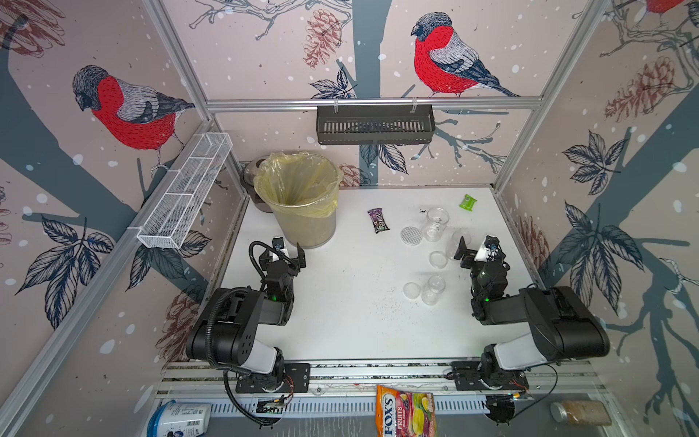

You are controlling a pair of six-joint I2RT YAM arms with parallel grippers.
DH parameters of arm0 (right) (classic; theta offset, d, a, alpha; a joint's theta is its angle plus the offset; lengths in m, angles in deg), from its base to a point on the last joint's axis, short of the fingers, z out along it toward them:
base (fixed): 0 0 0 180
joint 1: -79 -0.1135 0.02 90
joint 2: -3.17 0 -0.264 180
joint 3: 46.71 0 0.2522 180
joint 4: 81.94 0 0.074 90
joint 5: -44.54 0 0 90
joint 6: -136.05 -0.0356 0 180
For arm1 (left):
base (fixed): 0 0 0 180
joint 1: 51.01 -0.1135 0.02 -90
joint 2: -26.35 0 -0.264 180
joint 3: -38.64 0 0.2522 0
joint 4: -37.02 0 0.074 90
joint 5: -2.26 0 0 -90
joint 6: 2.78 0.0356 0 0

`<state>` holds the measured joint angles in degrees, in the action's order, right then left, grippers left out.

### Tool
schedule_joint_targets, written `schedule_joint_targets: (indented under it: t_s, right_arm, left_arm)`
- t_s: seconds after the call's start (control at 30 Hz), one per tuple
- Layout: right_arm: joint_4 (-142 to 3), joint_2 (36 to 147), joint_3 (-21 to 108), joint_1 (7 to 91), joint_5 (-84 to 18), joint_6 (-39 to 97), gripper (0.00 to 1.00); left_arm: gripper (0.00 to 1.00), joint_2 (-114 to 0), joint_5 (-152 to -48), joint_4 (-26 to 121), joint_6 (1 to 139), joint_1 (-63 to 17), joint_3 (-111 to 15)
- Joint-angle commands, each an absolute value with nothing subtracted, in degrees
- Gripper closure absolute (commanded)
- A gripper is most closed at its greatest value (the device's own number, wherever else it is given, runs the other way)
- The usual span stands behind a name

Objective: Empty moldy rice from jars
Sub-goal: Reset both arms

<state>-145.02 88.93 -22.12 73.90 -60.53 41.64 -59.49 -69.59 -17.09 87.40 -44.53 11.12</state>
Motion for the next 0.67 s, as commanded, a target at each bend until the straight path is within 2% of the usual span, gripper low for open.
schedule_joint_targets:
  t_s: [0.0, 0.17, 0.63]
  right_arm:
    - [-142.3, 89.6, -21.9, 73.1, -69.6, 41.4, 0.0]
    - [-142.7, 89.8, -21.8, 72.8, -72.0, 40.9, 0.0]
    - [-140.0, 89.7, -20.7, 74.3, -70.1, 39.5, 0.0]
  left_arm:
    - [0.01, -59.7, -69.0, -16.1, 85.8, -45.1, 10.2]
    - [0.02, -59.6, -69.2, -15.9, 85.8, -45.2, 10.1]
    - [0.01, -59.7, -69.3, -15.6, 85.6, -45.3, 9.9]
